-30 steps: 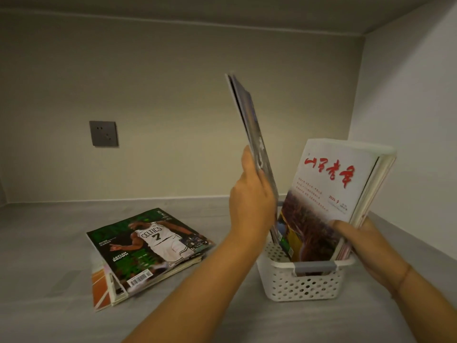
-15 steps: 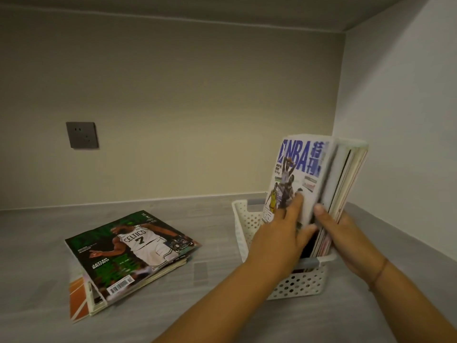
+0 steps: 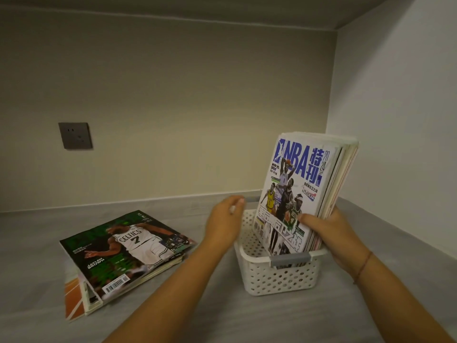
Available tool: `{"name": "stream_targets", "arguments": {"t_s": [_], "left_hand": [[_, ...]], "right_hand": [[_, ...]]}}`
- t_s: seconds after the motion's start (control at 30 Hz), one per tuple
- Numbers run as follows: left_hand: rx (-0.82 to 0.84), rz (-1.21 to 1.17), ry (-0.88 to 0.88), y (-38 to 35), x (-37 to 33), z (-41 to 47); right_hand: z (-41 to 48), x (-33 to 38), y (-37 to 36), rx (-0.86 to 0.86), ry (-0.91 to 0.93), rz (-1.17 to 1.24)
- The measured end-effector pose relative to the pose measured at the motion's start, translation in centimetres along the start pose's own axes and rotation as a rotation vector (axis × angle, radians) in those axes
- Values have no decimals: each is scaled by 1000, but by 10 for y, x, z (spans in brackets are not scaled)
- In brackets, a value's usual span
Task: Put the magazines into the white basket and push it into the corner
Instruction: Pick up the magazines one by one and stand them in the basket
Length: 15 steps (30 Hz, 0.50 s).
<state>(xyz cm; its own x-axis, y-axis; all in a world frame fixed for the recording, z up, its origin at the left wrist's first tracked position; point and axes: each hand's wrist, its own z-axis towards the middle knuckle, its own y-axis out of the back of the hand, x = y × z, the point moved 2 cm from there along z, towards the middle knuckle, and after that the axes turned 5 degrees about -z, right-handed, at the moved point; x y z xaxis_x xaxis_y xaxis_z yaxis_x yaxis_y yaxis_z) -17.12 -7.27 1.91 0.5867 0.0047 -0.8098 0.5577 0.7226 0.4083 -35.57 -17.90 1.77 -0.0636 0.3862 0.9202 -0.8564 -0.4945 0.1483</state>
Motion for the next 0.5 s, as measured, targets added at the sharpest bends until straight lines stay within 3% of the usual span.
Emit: {"name": "stream_targets", "arguments": {"t_s": [0.13, 0.27, 0.5], "left_hand": [[-230, 352, 221, 52, 53, 16], [-203, 784, 577, 107, 102, 13], [-152, 781, 914, 151, 146, -8]], "right_hand": [[-1, 0, -1, -9, -4, 22], [-3, 1, -1, -13, -7, 33], [-5, 4, -4, -16, 3, 29]]}}
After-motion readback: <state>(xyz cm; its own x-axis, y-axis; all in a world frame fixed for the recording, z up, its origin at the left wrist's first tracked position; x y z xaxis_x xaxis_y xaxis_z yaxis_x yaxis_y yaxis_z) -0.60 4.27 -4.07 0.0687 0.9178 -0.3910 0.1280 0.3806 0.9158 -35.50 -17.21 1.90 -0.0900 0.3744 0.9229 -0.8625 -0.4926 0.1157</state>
